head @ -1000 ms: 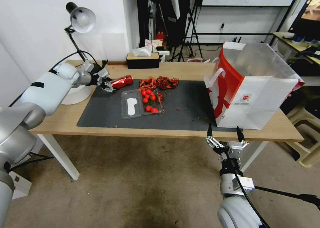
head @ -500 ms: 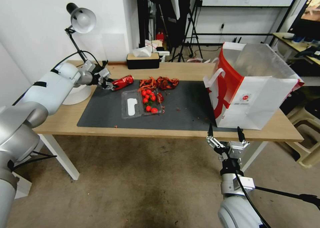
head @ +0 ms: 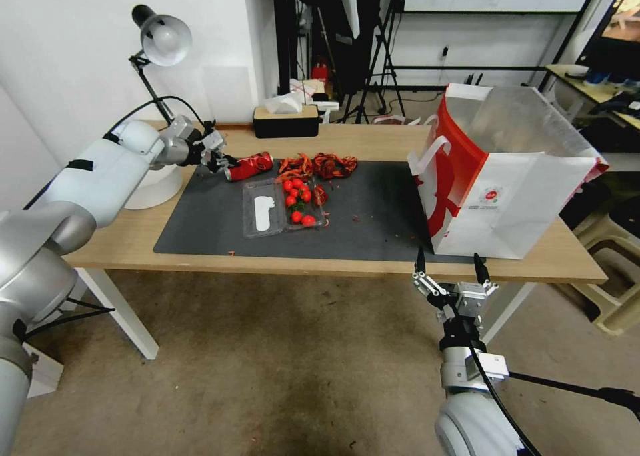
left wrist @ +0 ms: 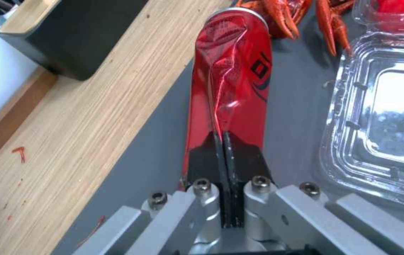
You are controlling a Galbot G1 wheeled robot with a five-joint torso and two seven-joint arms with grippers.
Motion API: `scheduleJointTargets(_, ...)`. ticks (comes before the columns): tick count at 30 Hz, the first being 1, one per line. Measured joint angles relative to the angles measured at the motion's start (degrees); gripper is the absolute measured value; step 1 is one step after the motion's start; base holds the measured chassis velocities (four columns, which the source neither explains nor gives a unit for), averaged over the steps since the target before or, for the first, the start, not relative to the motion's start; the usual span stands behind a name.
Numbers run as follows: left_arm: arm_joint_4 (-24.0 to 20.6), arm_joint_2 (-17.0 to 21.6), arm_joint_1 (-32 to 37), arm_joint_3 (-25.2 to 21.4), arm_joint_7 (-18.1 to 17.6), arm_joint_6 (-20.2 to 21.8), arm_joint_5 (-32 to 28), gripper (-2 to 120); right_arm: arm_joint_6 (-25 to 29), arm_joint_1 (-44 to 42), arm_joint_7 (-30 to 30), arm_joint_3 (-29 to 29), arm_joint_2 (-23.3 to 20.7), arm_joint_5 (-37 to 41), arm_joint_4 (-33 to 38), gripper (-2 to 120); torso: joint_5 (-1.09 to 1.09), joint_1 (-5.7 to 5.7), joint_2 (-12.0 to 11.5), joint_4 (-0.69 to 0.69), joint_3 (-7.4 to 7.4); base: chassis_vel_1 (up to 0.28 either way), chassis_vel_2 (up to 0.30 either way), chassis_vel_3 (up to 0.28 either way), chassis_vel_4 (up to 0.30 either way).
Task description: Pick up the trash from the table and place it into the takeout bag.
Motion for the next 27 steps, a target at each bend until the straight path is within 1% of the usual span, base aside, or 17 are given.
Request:
scheduleJointTargets(7, -0.02, 0.09, 0.10, -0.12, 0.12, -0.66, 0.14, 0, -0.02, 0.16, 0.00, -0.11, 0.04, -0.08, -0.05, 100, -0.01, 0.00, 0.00, 0.00, 0.00, 0.000, 0.000, 0.000, 0.000)
scheduleJointTargets(12, -0.20, 0.14, 0.25, -1.06, 0.17, -1.41, -0.42, 0, -0.03, 0.12, 0.00, -0.17, 0.08, -0.14, -0.06, 100, -0.04, 0.01, -0.01, 0.00, 0.01, 0.000, 0.000, 0.000, 0.000)
scheduleJointTargets(14, -0.69, 0.18, 0.25, -1.62, 0.18, -1.76, -1.23, 0, -0.03, 0.05, 0.00, -0.18, 0.06, -0.18, -0.06, 100, -0.01, 0.01, -0.01, 0.00, 0.00, 0.000, 0.000, 0.000, 0.000)
scheduleJointTargets(17, -0.94, 0.21, 0.25, -1.76, 0.21, -1.98, -1.47, 0, -0.03, 0.03, 0.00, -0.20, 0.03, -0.23, -0.06, 100, -0.01, 0.01, -0.01, -0.02, 0.00, 0.000, 0.000, 0.000, 0.000)
scheduleJointTargets(23, -1.57, 0.31, -0.03, -2.36, 0.44, -2.44, -2.70, 0, -0.05, -0.06, 0.00, -0.25, -0.03, -0.28, -0.05, 100, -0.01, 0.01, -0.01, 0.00, 0.00, 0.000, 0.000, 0.000, 0.000)
scheduleJointTargets(27, -3.16, -0.15, -0.86, -3.63, 0.44, -2.93, -4.87, 0, -0.05, -0.16, 0.00, -0.25, -0.09, -0.31, -0.05, 100, -0.01, 0.01, -0.01, 0.01, 0.01, 0.000, 0.000, 0.000, 0.000)
